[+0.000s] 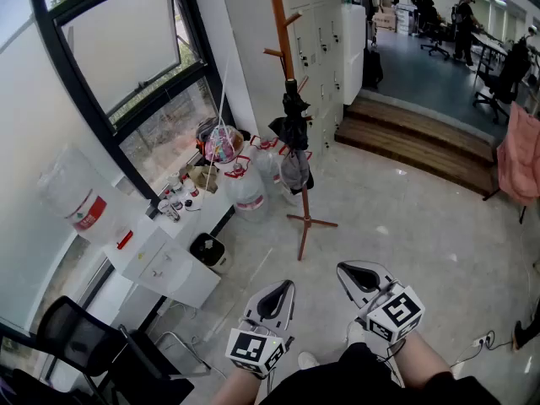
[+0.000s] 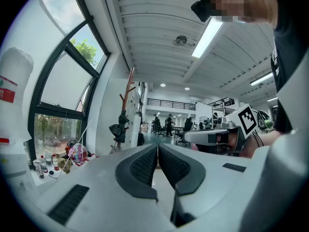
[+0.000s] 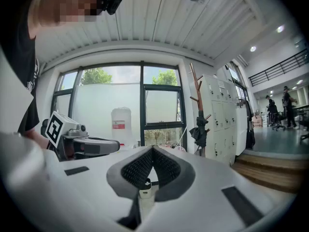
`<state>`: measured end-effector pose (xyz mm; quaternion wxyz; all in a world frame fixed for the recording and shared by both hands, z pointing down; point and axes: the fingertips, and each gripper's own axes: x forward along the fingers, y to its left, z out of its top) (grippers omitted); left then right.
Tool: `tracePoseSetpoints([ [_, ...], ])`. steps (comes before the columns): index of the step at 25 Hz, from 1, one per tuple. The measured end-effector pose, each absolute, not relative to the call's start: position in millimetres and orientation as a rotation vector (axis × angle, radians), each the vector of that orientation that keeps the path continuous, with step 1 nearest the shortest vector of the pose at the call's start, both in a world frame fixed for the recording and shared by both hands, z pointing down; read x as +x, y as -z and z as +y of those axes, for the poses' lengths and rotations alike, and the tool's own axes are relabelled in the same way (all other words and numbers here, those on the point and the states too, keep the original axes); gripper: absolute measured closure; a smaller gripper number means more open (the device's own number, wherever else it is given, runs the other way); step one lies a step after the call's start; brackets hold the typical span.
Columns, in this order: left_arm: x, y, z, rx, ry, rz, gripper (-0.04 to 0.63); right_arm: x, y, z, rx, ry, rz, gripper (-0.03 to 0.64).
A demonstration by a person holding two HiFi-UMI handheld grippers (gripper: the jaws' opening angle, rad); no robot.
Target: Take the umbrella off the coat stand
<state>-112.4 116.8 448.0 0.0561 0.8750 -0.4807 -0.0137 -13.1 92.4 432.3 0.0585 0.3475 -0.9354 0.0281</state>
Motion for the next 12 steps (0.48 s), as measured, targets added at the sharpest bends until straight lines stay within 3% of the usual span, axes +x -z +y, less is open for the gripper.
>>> tracePoseSetpoints([
  [12,-117.7,-448.3,118.3,2.648,0.047,-1.462,0.577,-19.7,-429.4,94.5,1.049,-0.021,-2.823,0.563],
])
